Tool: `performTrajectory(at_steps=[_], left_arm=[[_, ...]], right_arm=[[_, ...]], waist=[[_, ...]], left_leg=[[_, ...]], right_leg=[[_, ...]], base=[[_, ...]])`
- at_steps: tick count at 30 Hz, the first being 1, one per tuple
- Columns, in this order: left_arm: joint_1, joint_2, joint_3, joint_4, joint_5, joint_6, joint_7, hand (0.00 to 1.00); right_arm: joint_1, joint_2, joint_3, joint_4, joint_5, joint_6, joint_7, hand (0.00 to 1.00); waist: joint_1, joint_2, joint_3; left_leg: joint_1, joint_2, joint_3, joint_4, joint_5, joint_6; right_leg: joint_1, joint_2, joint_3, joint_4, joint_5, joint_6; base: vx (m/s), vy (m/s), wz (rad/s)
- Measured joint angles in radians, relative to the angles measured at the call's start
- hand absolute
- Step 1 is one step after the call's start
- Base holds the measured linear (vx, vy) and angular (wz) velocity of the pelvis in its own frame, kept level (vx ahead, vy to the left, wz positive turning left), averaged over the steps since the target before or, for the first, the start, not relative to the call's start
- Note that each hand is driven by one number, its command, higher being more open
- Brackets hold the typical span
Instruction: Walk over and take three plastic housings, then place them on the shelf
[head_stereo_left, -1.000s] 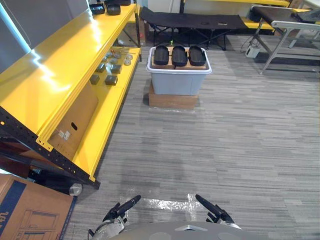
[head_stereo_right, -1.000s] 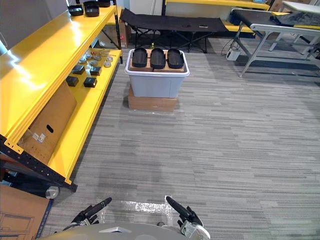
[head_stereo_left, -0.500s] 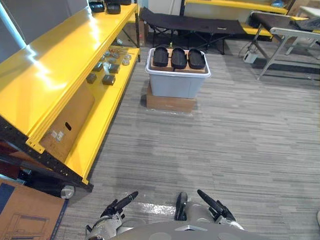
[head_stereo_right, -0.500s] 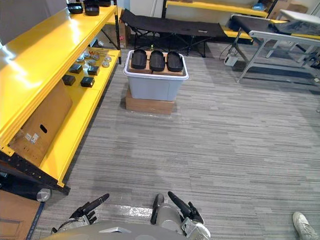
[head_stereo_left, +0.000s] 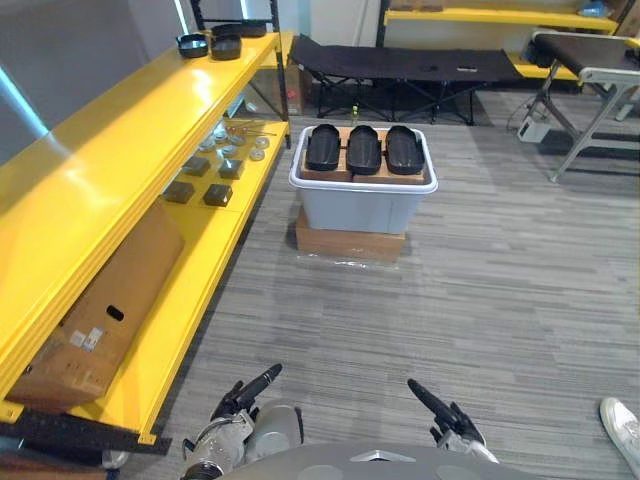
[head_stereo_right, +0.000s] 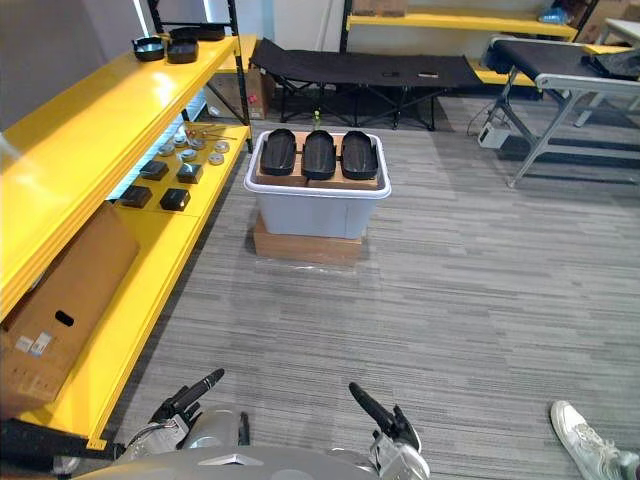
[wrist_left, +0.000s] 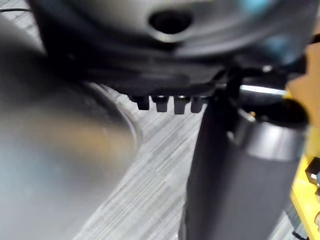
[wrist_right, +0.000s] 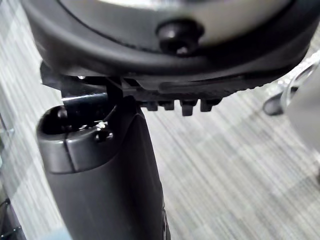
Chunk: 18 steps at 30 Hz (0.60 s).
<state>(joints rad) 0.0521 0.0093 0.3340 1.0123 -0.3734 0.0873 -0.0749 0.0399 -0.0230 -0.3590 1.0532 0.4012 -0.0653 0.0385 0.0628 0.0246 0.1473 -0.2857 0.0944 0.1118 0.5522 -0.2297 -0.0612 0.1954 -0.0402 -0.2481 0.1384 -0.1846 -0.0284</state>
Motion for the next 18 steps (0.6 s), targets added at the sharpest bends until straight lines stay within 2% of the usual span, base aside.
performTrajectory(at_steps=[1, 2, 3, 4, 5, 6, 7, 8, 9, 10, 11, 12, 13, 14, 15, 16, 18], left_arm=[[0.014, -0.002, -0.003, 0.0, -0.001, -0.003, 0.001, 1.0], [0.019, 0.004, 0.004, 0.0, -0.016, 0.0, 0.002, 1.0], [0.03, 0.015, 0.005, 0.0, -0.017, -0.001, 0.004, 1.0], [0.03, 0.032, 0.004, -0.001, -0.015, -0.004, 0.004, 1.0], [0.013, 0.04, -0.007, 0.0, -0.015, -0.004, 0.004, 1.0], [-0.003, 0.04, -0.012, 0.005, -0.016, 0.0, 0.006, 1.0], [-0.011, 0.047, -0.038, 0.012, -0.007, 0.008, 0.006, 1.0], [-0.011, 0.05, -0.047, 0.017, -0.005, 0.008, 0.007, 1.0], [-0.008, 0.05, -0.048, 0.019, 0.005, 0.009, 0.008, 1.0], [-0.004, 0.051, -0.048, 0.016, 0.008, 0.007, 0.013, 1.0], [-0.004, 0.05, -0.048, 0.015, 0.01, 0.005, 0.019, 1.0], [-0.004, 0.045, -0.052, 0.018, 0.02, 0.004, 0.028, 1.0], [-0.008, 0.045, -0.066, 0.017, 0.021, 0.005, 0.034, 1.0], [-0.007, 0.045, -0.068, 0.017, 0.021, 0.006, 0.038, 1.0], [-0.008, 0.046, -0.072, 0.017, 0.022, 0.01, 0.042, 1.0], [-0.008, 0.044, -0.083, 0.015, 0.023, 0.018, 0.041, 1.0], [-0.016, 0.042, -0.08, 0.013, 0.027, 0.021, 0.041, 1.0]], right_arm=[[-0.005, 0.002, 0.019, -0.008, -0.002, -0.009, 0.0, 1.0], [-0.006, 0.003, 0.051, -0.011, -0.003, -0.011, -0.001, 1.0], [-0.004, 0.007, 0.072, -0.011, -0.003, -0.006, -0.003, 1.0], [-0.01, 0.017, 0.088, -0.011, -0.003, -0.003, -0.002, 1.0], [-0.028, 0.022, 0.096, -0.012, -0.003, -0.002, 0.002, 1.0], [-0.031, 0.025, 0.092, -0.013, -0.003, -0.001, 0.002, 1.0], [-0.034, 0.028, 0.083, -0.015, -0.002, -0.001, 0.003, 1.0], [-0.033, 0.032, 0.074, -0.015, -0.002, -0.001, 0.006, 1.0], [-0.026, 0.036, 0.065, -0.014, -0.002, -0.002, 0.006, 1.0], [-0.017, 0.042, 0.067, -0.011, -0.004, -0.002, 0.011, 1.0], [-0.017, 0.035, 0.068, -0.017, -0.007, 0.006, 0.015, 1.0], [-0.018, 0.023, 0.076, -0.034, -0.028, -0.002, 0.022, 1.0], [-0.014, 0.021, 0.076, -0.043, -0.04, -0.011, 0.023, 1.0], [-0.014, 0.025, 0.076, -0.052, -0.041, -0.013, 0.023, 1.0], [-0.014, 0.031, 0.074, -0.066, -0.041, -0.015, 0.021, 1.0], [-0.012, 0.031, 0.071, -0.067, -0.041, -0.015, 0.02, 1.0], [-0.012, 0.033, 0.066, -0.065, -0.041, -0.014, 0.021, 1.0]], waist=[[0.004, 0.005, 0.001], [0.009, 0.007, 0.006], [0.019, -0.004, 0.003], [0.022, -0.023, 0.005], [0.021, -0.058, -0.004], [0.022, -0.059, -0.003], [0.017, -0.06, -0.002], [0.016, -0.061, -0.002], [0.015, -0.064, 0.004], [0.015, -0.07, 0.014], [0.015, -0.071, 0.016], [0.009, -0.059, 0.021], [0.0, -0.05, 0.025], [-0.01, -0.051, 0.024], [-0.021, -0.05, 0.024], [-0.023, -0.045, 0.021], [-0.021, -0.046, 0.021]], left_leg=[[0.0, -0.006, 0.002, -0.15, 0.056, -0.001], [-0.002, -0.005, 0.006, -0.239, 0.158, 0.022], [0.013, -0.016, 0.022, -0.239, 0.222, 0.053], [0.012, -0.042, 0.048, -0.219, 0.195, 0.09], [-0.003, -0.06, 0.061, -0.177, 0.149, 0.112], [-0.01, -0.072, 0.064, -0.151, 0.122, 0.128], [0.013, -0.092, 0.058, -0.147, 0.095, 0.156], [0.035, -0.106, 0.054, -0.157, 0.08, 0.163], [0.101, -0.129, 0.057, -0.194, 0.059, 0.172], [0.176, -0.155, 0.053, -0.221, 0.038, 0.173], [0.207, -0.163, 0.054, -0.226, 0.031, 0.178], [0.266, -0.169, 0.049, -0.229, 0.011, 0.194], [0.328, -0.17, 0.032, -0.253, -0.001, 0.197], [0.359, -0.17, 0.018, -0.27, -0.005, 0.196], [0.414, -0.162, -0.013, -0.312, -0.008, 0.19], [0.451, -0.147, -0.038, -0.333, -0.02, 0.169], [0.478, -0.128, -0.056, -0.344, -0.042, 0.132]], right_leg=[[0.01, -0.004, 0.023, 0.001, -0.018, 0.016], [0.037, -0.007, 0.05, 0.002, -0.047, 0.037], [0.058, -0.019, 0.075, 0.0, -0.069, 0.046], [0.069, -0.04, 0.096, -0.002, -0.091, 0.041], [0.064, -0.056, 0.13, 0.004, -0.079, 0.03], [0.06, -0.065, 0.159, 0.018, -0.059, 0.033], [0.04, -0.081, 0.196, 0.103, -0.041, 0.047], [0.011, -0.088, 0.213, 0.197, -0.036, 0.069], [-0.096, -0.114, 0.246, 0.47, 0.016, 0.218], [-0.213, -0.144, 0.267, 0.756, 0.073, 0.298], [-0.266, -0.161, 0.264, 0.868, 0.07, 0.289], [-0.345, -0.17, 0.239, 0.99, 0.049, 0.249], [-0.397, -0.17, 0.2, 0.99, 0.018, 0.2], [-0.417, -0.168, 0.176, 0.96, 0.002, 0.175], [-0.435, -0.167, 0.118, 0.834, -0.019, 0.141], [-0.435, -0.167, 0.056, 0.639, -0.021, 0.126], [-0.436, -0.162, 0.023, 0.382, 0.006, 0.113]], base=[[0.28, 0.179, -0.71], [0.44, 0.266, -0.63], [0.61, 0.32, -0.43], [0.66, 0.257, -0.22], [0.66, 0.238, -0.05], [0.52, 0.204, 0.09], [0.5, 0.269, 0.16], [0.48, 0.263, 0.18], [0.58, 0.286, 0.12], [0.48, 0.202, 0.1], [0.48, 0.159, 0.15], [0.46, 0.12, 0.25], [0.45, 0.098, 0.36], [0.45, 0.043, 0.61], [0.44, -0.024, 0.77], [0.44, -0.049, 0.77], [0.4, -0.103, 0.51]])
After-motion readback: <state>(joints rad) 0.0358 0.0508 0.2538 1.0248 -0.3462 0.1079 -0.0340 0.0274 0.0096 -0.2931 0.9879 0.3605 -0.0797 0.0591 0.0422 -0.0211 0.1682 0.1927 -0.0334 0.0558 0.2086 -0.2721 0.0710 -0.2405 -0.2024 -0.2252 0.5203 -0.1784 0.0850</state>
